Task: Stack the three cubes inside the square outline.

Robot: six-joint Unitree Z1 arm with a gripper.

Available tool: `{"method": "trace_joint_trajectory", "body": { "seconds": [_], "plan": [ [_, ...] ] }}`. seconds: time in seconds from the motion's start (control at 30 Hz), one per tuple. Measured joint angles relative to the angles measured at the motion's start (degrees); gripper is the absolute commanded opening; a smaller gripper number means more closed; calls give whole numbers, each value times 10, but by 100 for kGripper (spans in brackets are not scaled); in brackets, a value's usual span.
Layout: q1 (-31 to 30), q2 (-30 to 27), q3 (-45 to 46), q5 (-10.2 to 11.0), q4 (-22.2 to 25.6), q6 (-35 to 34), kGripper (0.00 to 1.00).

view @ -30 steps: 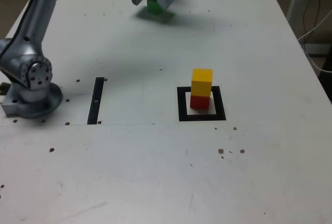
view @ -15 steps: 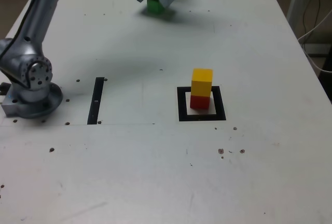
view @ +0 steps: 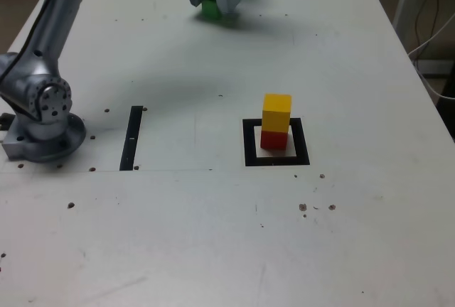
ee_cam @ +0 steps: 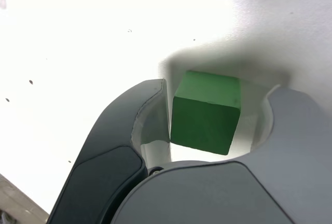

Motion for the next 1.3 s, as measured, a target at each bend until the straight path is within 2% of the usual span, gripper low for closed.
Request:
{"method": "trace_joint_trajectory", "body": {
  "seconds": [0.23, 0.37, 0.63, 0.73, 0.9, 1.0, 1.07, 1.2, 1.3],
  "plan": [
    [7, 7, -12, -24, -3, -5, 31],
    [17, 8, -15, -36, -3, -6, 27],
    [18, 6, -28, -77, 18, -27, 16],
    [18, -7, -36, -94, 32, -54, 10],
    [7, -59, -57, -127, 69, -150, 1],
    [-12, -97, -59, -129, 97, -182, 1],
    [-28, -122, -59, -122, 116, -196, 1],
    [-81, -163, -44, -89, 160, -260, 1],
    [-135, -189, -19, -75, 182, -320, 1]
  ]
}}
